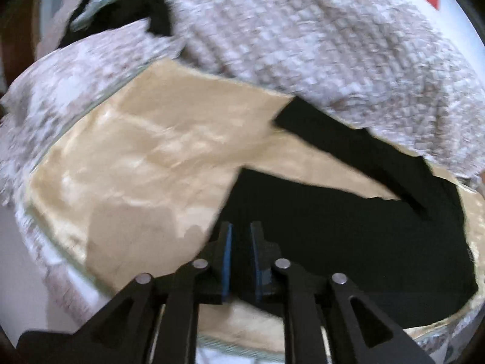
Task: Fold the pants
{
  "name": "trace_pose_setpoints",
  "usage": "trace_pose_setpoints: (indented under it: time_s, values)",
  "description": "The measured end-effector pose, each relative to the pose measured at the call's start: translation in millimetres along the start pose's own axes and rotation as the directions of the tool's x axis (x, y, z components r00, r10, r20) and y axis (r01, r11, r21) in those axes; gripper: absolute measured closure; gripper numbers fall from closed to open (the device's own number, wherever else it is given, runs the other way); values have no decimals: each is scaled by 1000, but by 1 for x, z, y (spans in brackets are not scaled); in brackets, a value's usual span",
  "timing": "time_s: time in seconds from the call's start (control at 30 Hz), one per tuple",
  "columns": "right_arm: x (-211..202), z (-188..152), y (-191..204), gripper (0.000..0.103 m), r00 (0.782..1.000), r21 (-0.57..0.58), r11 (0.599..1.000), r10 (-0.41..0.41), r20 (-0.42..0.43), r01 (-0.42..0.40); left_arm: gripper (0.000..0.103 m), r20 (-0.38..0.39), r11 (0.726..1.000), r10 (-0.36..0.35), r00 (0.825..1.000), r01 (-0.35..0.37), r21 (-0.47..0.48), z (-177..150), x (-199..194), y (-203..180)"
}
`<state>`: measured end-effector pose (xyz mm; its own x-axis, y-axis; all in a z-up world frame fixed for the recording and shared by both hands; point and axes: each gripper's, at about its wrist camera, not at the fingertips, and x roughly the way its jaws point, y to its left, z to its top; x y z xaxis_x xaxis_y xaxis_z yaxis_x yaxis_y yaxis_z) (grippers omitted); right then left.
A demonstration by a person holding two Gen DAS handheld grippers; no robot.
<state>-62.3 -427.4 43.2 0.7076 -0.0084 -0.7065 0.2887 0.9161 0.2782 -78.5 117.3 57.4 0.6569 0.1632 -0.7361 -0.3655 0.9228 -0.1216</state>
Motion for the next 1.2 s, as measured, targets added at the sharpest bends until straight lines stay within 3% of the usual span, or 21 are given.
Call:
trace_pose_setpoints:
  time_s: [0.07, 0.13, 0.2, 0.27, 0.33, 0.43, 0.53, 0.7, 0.83, 0.97, 1.2]
  values:
    - [17, 3, 21, 70, 998, -99, 994, 34, -47, -39, 72, 3, 997, -55, 998, 55, 53, 4, 7, -19]
    - [41, 2, 33, 70, 995, -160, 987, -16, -100, 0, 70, -28, 992, -82, 996, 85, 97, 5, 22, -35]
    - [61, 0, 23, 70, 985, -120, 993, -44, -165, 24, 70, -93, 990, -59, 994, 70, 123, 1, 45, -43]
    - [62, 2, 12, 70, 985, -63, 998, -25, -171, 14, 70, -172, 991, -32, 985, 54, 124, -6, 64, -43]
    - [52, 7, 19, 70, 991, -91, 995, -39, -127, 27, 70, -156, 989, -24, 987, 46, 137, -7, 62, -44]
    - [48, 12, 37, 69, 994, -139, 990, 8, -105, -23, 70, -137, 985, -51, 989, 72, 159, -1, 54, -55]
    - [57, 14, 65, 54, 989, -200, 975, 64, -135, -91, 67, -120, 973, -80, 990, 104, 207, 8, 50, -75]
    - [69, 7, 106, 53, 974, -300, 938, 119, -191, -174, 60, -101, 948, -128, 987, 152, 280, 19, 50, -102]
    - [75, -9, 125, 53, 965, -378, 899, 147, -217, -222, 58, -109, 940, -145, 983, 171, 294, 8, 63, -109]
    - [84, -15, 127, 53, 975, -420, 893, 82, -205, -163, 58, -137, 945, -121, 983, 156, 286, -1, 77, -104]
    - [82, -8, 116, 53, 979, -366, 918, 91, -183, -154, 58, -118, 947, -125, 985, 154, 282, 2, 70, -103]
